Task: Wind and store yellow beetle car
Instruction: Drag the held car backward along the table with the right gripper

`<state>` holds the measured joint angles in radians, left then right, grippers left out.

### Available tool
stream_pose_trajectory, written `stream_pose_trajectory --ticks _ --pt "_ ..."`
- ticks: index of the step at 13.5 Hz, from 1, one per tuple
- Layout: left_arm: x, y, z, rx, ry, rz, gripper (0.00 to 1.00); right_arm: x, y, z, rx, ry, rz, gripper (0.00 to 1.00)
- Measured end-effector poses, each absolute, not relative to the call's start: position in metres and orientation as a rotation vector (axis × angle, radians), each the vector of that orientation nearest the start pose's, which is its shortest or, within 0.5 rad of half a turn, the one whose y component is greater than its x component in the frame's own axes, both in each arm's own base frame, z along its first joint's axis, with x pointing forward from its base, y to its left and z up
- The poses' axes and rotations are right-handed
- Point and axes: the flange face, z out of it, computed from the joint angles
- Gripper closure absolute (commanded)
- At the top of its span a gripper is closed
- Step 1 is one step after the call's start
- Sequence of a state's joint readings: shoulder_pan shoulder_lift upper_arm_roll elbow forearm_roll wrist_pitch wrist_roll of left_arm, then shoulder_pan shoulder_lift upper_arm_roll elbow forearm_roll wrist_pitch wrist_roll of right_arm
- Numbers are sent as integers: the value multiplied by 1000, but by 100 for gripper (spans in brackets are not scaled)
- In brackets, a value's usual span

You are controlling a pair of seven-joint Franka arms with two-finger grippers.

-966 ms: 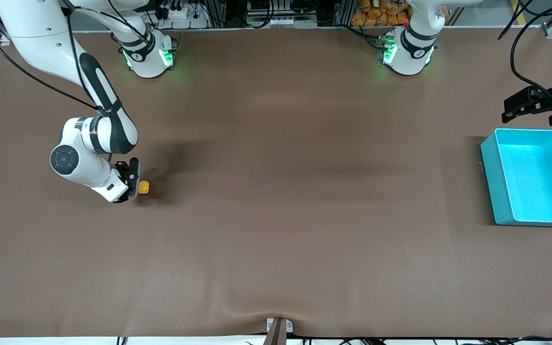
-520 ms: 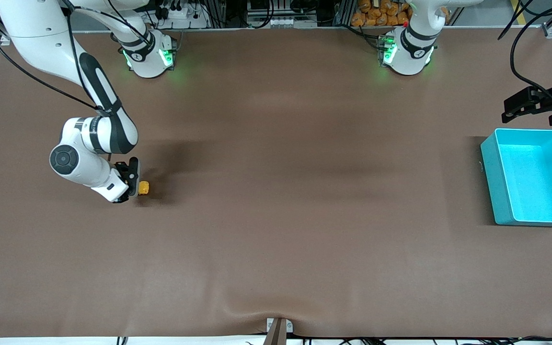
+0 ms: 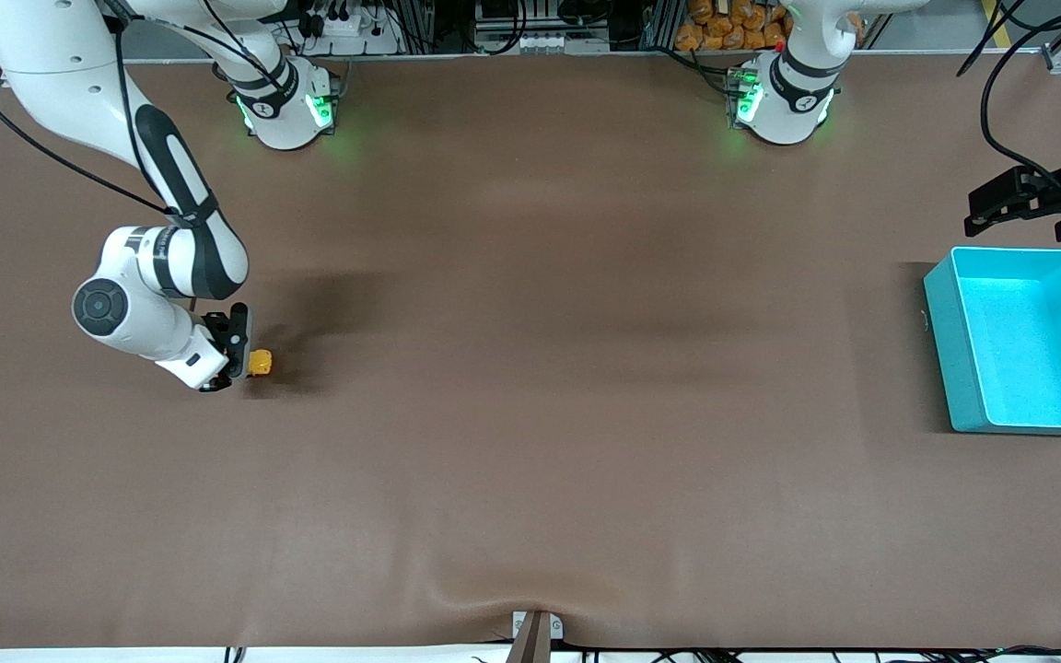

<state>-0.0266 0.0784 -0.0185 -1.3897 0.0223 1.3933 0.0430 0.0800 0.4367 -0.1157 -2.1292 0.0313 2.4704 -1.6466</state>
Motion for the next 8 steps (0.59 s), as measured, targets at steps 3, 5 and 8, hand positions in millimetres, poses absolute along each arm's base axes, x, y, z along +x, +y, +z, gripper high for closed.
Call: stream_pose_trajectory --ticks 3,5,8 --pt "560 -21 650 -3116 129 117 0 566 -39 194 2217 2290 -130 69" --pt "560 -20 650 -3116 126 117 0 568 -56 194 2215 2291 -126 69" --pt "560 -19 650 -3116 123 117 0 570 -75 194 2223 2281 -121 69"
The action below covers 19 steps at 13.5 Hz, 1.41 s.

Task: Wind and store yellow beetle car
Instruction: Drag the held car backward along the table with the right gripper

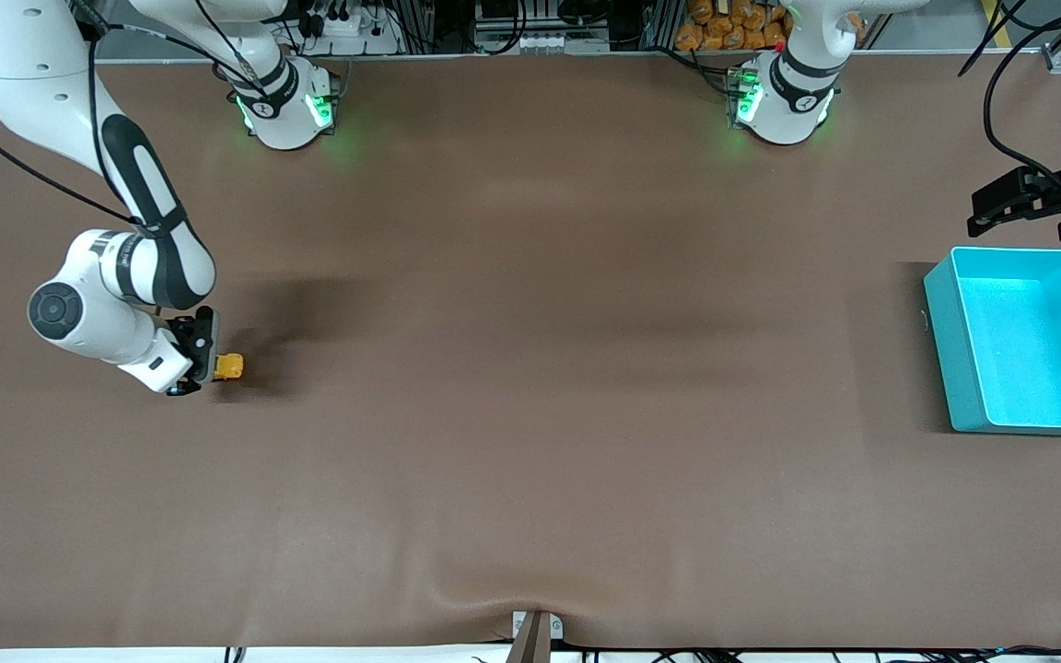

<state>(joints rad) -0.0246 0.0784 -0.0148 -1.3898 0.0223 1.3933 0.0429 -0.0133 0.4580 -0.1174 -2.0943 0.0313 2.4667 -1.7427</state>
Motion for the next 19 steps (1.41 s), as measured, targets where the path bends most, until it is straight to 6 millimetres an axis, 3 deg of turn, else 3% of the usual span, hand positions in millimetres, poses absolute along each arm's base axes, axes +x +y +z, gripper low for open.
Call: stream_pose_trajectory --ticks 19 --pt "560 -19 649 -3116 122 118 0 571 -172 195 2237 2243 -92 69"
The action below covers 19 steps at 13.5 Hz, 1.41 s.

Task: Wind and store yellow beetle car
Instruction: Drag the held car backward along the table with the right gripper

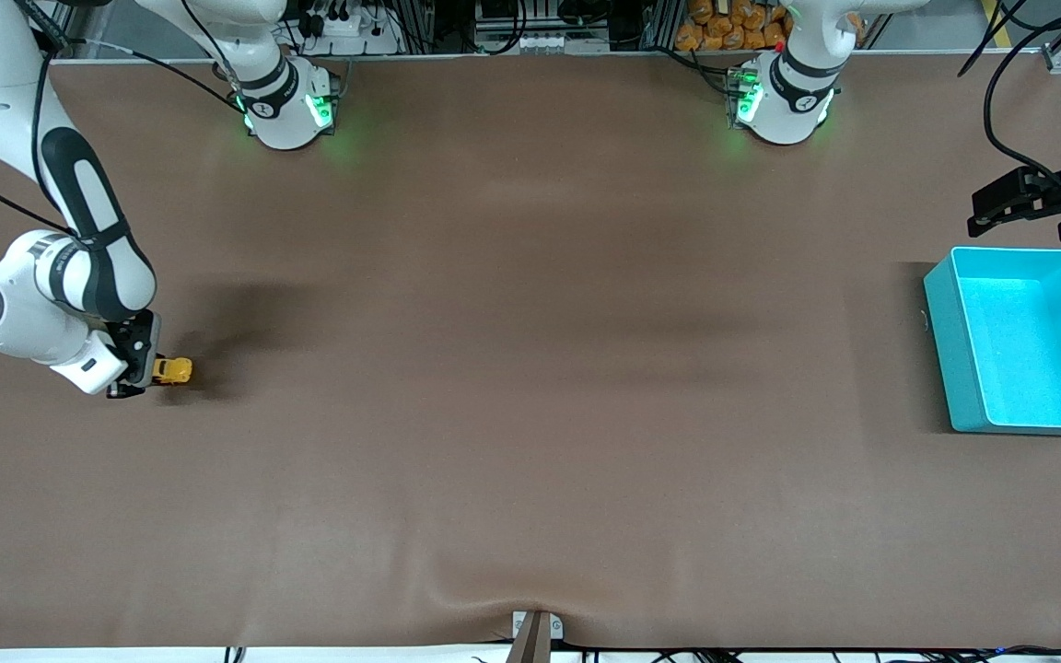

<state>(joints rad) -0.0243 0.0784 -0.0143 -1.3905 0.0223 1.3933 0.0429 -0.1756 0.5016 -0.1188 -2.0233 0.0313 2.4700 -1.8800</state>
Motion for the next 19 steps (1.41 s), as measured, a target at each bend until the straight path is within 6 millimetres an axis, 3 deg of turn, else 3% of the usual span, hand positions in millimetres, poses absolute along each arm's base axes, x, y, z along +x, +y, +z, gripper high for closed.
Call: stream_pose_trajectory --ticks 11,19 --pt "560 -18 649 -3116 121 119 0 567 -230 196 2253 2205 -79 69" --pt "560 -18 649 -3116 120 116 0 567 -247 195 2268 2186 -79 67"
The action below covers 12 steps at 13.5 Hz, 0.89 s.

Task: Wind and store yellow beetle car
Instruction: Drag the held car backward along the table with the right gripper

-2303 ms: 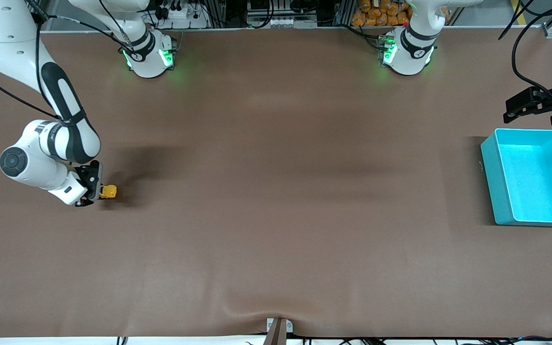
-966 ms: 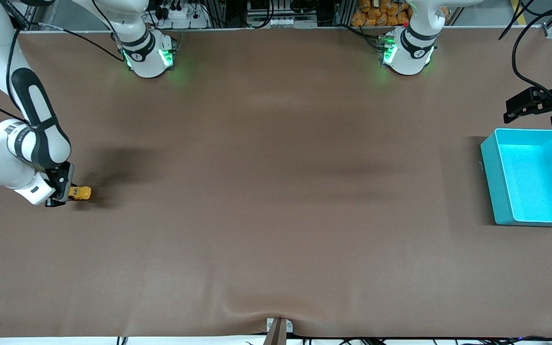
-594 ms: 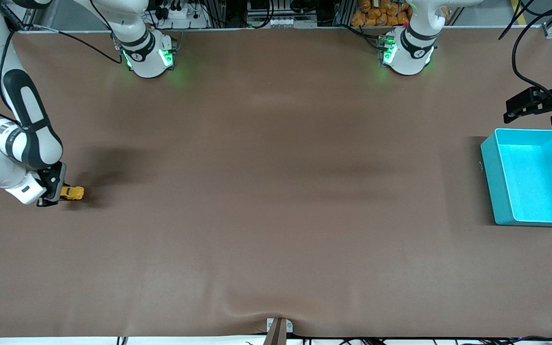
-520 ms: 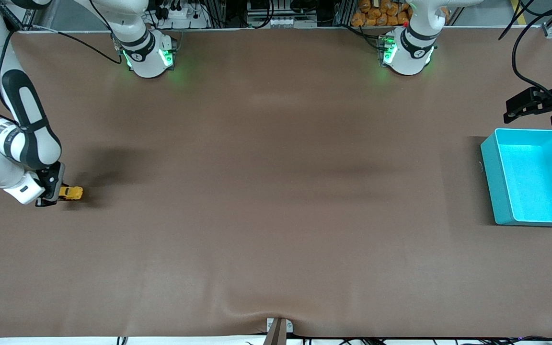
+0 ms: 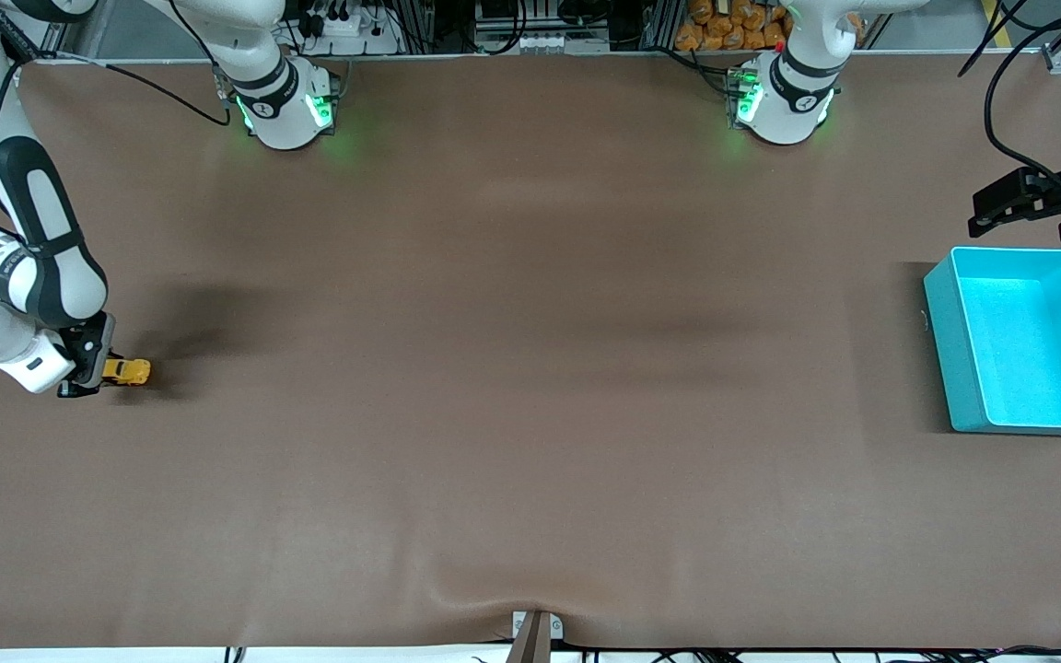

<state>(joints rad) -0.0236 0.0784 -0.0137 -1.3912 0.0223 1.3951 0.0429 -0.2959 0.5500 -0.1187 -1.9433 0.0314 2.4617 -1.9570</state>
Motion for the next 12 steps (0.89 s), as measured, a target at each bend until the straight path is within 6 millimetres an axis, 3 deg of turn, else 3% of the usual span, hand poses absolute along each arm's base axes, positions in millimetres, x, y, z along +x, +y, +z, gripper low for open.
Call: stream_pose_trajectory --ticks 12 --pt "560 -20 649 -3116 126 116 0 565 -267 196 -2284 -2155 73 64"
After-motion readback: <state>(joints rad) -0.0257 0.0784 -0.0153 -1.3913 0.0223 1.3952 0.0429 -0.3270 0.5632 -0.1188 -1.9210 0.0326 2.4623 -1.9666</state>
